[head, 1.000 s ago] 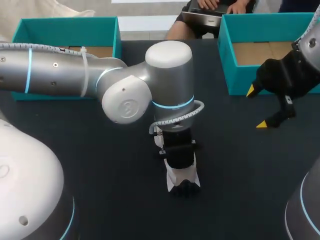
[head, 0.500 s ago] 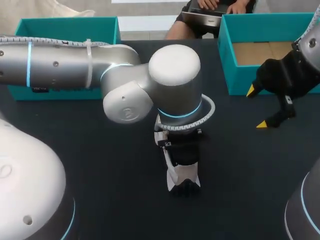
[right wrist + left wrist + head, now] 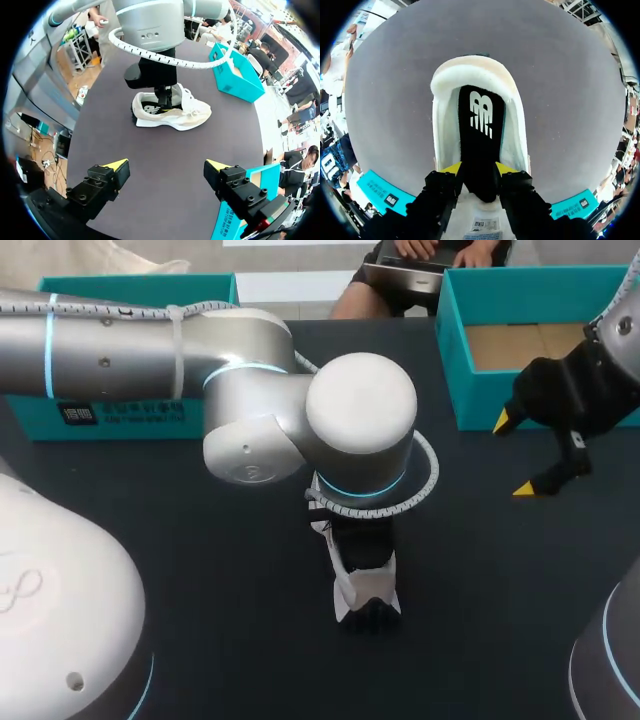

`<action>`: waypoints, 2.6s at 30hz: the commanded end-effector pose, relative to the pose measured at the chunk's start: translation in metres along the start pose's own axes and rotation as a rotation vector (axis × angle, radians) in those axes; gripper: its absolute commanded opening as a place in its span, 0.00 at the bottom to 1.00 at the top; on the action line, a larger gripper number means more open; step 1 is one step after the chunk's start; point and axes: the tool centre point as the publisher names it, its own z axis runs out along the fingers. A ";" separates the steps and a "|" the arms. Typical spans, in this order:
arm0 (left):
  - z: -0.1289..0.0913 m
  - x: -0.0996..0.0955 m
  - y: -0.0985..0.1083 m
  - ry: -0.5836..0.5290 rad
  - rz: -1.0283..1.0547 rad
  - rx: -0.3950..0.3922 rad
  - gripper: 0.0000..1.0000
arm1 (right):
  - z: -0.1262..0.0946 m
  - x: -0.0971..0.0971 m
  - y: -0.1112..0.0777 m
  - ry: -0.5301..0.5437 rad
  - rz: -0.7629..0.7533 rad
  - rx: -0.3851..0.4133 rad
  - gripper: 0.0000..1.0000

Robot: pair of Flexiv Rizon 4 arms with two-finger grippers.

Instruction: Take the shoe out of the shoebox, open the shoe tongue, remove and reinsert the insole, then place the shoe into the shoebox

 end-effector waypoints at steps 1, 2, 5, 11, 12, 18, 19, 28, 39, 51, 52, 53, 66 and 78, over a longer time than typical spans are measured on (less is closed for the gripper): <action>-0.005 0.005 0.001 -0.007 0.011 0.000 1.00 | 0.001 -0.001 0.000 0.000 0.000 0.002 1.00; -0.008 0.007 0.001 -0.002 0.018 0.003 1.00 | 0.001 -0.001 0.000 0.000 0.000 0.002 1.00; -0.012 0.011 0.003 0.033 0.023 0.004 1.00 | 0.001 -0.001 0.000 0.000 0.000 0.002 1.00; -0.014 0.012 0.003 0.047 0.035 0.017 1.00 | 0.001 -0.001 0.000 0.000 0.000 0.002 1.00; -0.016 0.012 0.002 0.043 0.039 0.013 1.00 | 0.001 -0.001 0.000 0.000 0.000 0.002 1.00; -0.027 0.010 0.006 0.032 0.047 0.012 1.00 | 0.001 -0.001 0.000 0.000 0.000 0.002 1.00; -0.028 0.010 0.009 0.033 0.040 0.007 1.00 | 0.001 -0.001 0.000 0.000 0.000 0.002 1.00; -0.041 0.004 0.042 -0.018 -0.058 0.016 1.00 | 0.001 -0.001 0.000 0.000 0.000 0.002 1.00; -0.022 0.000 0.034 0.016 -0.044 0.063 0.31 | 0.001 -0.001 0.000 0.000 0.000 0.002 1.00; -0.022 0.014 0.019 0.038 -0.050 0.110 0.30 | 0.001 -0.001 0.000 0.000 0.000 0.002 1.00; -0.026 0.015 0.019 0.034 -0.057 0.109 0.33 | 0.001 -0.001 0.000 0.000 0.000 0.002 1.00; -0.030 0.016 0.020 0.034 -0.060 0.109 0.38 | 0.001 -0.001 0.000 0.000 0.000 0.002 1.00; -0.063 0.026 -0.004 0.087 -0.235 0.239 1.00 | 0.001 -0.001 0.000 0.000 0.000 0.002 1.00; -0.069 0.027 -0.029 0.136 -0.565 0.209 1.00 | 0.001 -0.001 0.000 0.000 0.000 0.002 1.00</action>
